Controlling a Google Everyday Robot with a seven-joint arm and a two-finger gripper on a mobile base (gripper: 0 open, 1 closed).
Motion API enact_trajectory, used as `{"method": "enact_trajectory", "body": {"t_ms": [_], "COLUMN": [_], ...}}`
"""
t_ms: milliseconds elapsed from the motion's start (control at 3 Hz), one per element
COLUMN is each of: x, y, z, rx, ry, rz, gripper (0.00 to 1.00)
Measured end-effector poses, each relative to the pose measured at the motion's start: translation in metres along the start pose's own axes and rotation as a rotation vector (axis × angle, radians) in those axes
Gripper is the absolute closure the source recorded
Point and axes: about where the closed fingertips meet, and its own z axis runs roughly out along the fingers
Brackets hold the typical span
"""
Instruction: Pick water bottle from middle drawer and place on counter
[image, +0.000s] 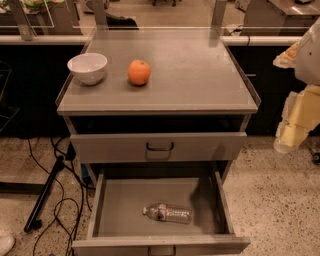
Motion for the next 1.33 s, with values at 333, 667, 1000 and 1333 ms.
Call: {"method": "enact_trajectory", "body": {"t_ms": [333, 667, 1000, 1333], "x": [0.0, 0.0, 0.0, 0.0], "y": [0.0, 0.0, 0.0, 0.0], "z": [0.0, 0.0, 0.0, 0.0], "rx": [0.0, 0.0, 0.0, 0.0], "ry": [0.0, 0.0, 0.0, 0.0], "rz": [0.0, 0.0, 0.0, 0.0], "gripper": [0.0, 0.15, 0.44, 0.3]}}
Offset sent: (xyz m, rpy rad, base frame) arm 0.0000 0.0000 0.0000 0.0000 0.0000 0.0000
